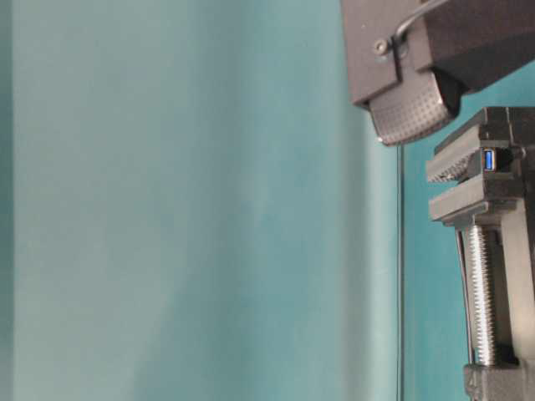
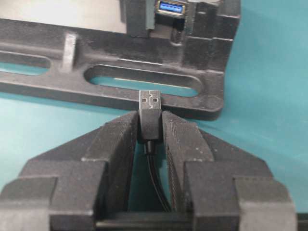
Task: Insert the USB cable into the fixed female connector.
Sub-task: 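Carry the held USB plug with the right gripper toward the vise port, then align the USB plug with the blue port between the vise jaws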
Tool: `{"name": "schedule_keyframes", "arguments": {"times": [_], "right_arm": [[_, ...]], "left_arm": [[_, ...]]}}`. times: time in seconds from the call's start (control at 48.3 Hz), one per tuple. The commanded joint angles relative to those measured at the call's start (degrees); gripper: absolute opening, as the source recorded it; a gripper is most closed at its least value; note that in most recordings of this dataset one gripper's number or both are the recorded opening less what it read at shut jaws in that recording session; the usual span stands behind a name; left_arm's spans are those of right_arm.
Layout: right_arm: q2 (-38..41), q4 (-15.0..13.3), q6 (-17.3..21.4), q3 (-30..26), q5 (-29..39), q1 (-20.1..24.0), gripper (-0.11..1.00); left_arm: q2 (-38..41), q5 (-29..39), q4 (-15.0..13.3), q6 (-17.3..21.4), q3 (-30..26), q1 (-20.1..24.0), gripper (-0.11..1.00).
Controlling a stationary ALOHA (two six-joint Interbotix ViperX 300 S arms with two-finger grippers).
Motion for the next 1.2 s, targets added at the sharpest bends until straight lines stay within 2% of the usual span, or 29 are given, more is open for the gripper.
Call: {"name": "schedule_keyframes", "arguments": {"times": [0.0,0.31,0.497,0.745,1.18], "right_arm": [[-1.1,0.2,-0.2,-1.1,-1.3,0.0,0.22],[-1.1,0.2,-0.4,-2.1,-4.3,0.0,0.22],[-1.3,0.2,-1.1,-2.3,-4.7,-0.1,0.22],[-2.2,0.1,-3.7,-2.7,-5.2,-0.3,0.22],[-3.2,0.1,-3.9,-4.3,-5.9,-2.2,0.22]], "left_arm": [[0.3,-1.7,0.0,-0.1,-1.7,-0.3,1.0],[0.4,-10.7,0.2,0.2,-0.6,-1.6,1.0],[0.3,-10.7,0.2,0.2,-0.3,-2.4,1.0],[0.3,-10.7,0.2,0.3,0.0,-2.5,1.0],[0.3,-10.7,0.2,-0.1,0.0,-2.6,1.0]]}}
